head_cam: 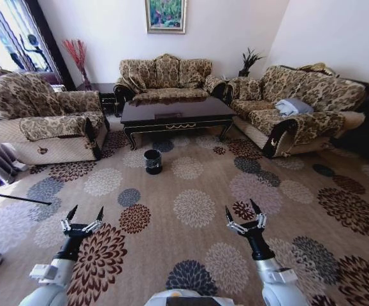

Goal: Move to the front of the table and pick up the trash from the floor, then place it into the trash bin.

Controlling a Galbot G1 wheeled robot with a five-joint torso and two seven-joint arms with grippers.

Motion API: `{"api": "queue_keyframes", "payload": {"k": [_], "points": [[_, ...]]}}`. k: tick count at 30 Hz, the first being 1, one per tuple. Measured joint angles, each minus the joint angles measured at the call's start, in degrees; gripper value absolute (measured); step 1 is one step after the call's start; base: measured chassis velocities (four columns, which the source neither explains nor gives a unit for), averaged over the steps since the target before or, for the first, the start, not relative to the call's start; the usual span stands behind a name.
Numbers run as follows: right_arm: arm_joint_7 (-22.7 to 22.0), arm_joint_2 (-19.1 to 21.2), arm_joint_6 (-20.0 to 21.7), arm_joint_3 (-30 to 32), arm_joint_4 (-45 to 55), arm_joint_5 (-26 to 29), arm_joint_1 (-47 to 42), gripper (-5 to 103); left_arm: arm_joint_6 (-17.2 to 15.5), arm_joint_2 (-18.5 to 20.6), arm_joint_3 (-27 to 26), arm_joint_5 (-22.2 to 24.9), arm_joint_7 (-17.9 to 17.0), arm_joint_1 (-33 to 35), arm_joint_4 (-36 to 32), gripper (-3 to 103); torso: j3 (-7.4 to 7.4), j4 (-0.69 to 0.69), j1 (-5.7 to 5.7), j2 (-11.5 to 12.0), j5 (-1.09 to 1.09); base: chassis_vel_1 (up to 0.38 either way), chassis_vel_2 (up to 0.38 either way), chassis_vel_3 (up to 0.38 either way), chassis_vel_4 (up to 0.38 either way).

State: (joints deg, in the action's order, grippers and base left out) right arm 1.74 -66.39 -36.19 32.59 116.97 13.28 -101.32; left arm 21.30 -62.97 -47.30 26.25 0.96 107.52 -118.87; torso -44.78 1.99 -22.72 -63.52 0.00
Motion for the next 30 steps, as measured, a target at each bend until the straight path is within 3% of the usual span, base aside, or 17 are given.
{"api": "queue_keyframes", "payload": {"k": [13,30], "points": [[0.00,0.00,0.00,0.00,0.00,0.00,0.00,100,0.00,0.00,0.00,0.00,0.00,0.00,0.00,100,-2.30,0.00,-1.93,-4.22,0.00,0.000,0.000,0.000,0.000],[0.00,0.00,0.00,0.00,0.00,0.00,0.01,100,0.00,0.00,0.00,0.00,0.00,0.00,0.00,100,-2.71,0.00,-2.40,-5.13,0.00,0.000,0.000,0.000,0.000]]}}
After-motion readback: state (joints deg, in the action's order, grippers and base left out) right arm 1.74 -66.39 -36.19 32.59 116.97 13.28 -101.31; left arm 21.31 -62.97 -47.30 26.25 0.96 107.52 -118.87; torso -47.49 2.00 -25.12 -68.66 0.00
